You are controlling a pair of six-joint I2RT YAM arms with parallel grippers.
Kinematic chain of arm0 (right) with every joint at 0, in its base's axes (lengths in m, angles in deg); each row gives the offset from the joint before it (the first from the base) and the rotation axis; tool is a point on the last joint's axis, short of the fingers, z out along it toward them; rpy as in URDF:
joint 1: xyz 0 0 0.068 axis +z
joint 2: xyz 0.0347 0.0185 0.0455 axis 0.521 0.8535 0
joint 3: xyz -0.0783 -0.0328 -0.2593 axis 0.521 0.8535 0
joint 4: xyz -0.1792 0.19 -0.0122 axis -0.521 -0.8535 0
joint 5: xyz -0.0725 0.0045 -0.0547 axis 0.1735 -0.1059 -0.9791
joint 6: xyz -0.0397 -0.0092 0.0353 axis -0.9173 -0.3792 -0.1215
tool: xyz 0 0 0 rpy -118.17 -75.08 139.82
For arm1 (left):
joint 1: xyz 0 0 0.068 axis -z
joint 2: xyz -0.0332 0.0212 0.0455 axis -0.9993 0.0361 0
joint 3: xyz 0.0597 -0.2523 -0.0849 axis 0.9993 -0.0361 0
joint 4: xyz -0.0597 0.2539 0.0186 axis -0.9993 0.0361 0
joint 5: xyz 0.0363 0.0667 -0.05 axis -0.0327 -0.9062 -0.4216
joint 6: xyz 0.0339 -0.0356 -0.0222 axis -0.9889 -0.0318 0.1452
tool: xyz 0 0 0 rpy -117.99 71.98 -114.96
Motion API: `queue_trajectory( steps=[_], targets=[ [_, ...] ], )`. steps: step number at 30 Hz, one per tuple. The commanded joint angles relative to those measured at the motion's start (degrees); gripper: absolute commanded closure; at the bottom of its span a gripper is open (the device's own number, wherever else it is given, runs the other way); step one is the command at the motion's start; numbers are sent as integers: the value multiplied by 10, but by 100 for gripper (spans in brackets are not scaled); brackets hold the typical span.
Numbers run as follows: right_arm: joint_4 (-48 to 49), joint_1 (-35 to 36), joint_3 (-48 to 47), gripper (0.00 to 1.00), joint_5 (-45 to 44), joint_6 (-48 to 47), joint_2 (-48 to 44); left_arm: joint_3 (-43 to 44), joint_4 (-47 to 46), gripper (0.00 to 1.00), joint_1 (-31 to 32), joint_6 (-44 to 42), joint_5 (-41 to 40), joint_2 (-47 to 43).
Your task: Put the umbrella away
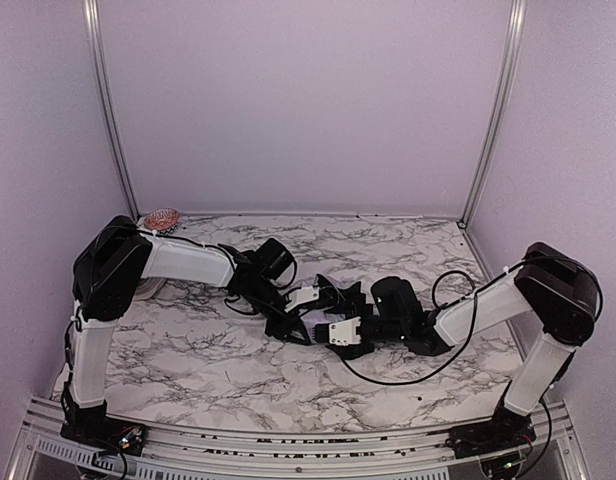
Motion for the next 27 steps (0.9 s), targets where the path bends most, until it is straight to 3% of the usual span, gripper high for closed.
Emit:
queue_trajectory(
  steps=[1,4,5,7,9,11,14,17,22,27],
  targets=[
    [-27,1,-48,25,-49,-19,40,-9,113,89,1,11,32,45],
    [-56,19,-60,32,-82,-18,52,-8,117,89,-2,3,44,46],
    [-64,20,-61,37,-87,-18,51,-8,118,89,-3,1,49,46],
    [-76,20,-60,58,-94,-12,47,-9,119,89,-7,-6,66,43],
    [-82,20,-55,67,-100,-7,45,-10,120,88,-12,-17,84,38],
    [-97,20,-56,71,-100,-3,48,-9,120,83,-18,-22,95,33],
    [-134,20,-66,76,-96,14,46,-11,115,49,-25,-26,90,16],
    [-179,19,-73,78,-85,30,35,-49,54,28,-44,1,67,-48],
    [-286,19,-109,78,-42,65,46,-185,-194,11,-97,91,-9,-185],
    [-394,12,-165,78,11,113,70,-301,-322,10,-110,59,-17,-267]
  ],
)
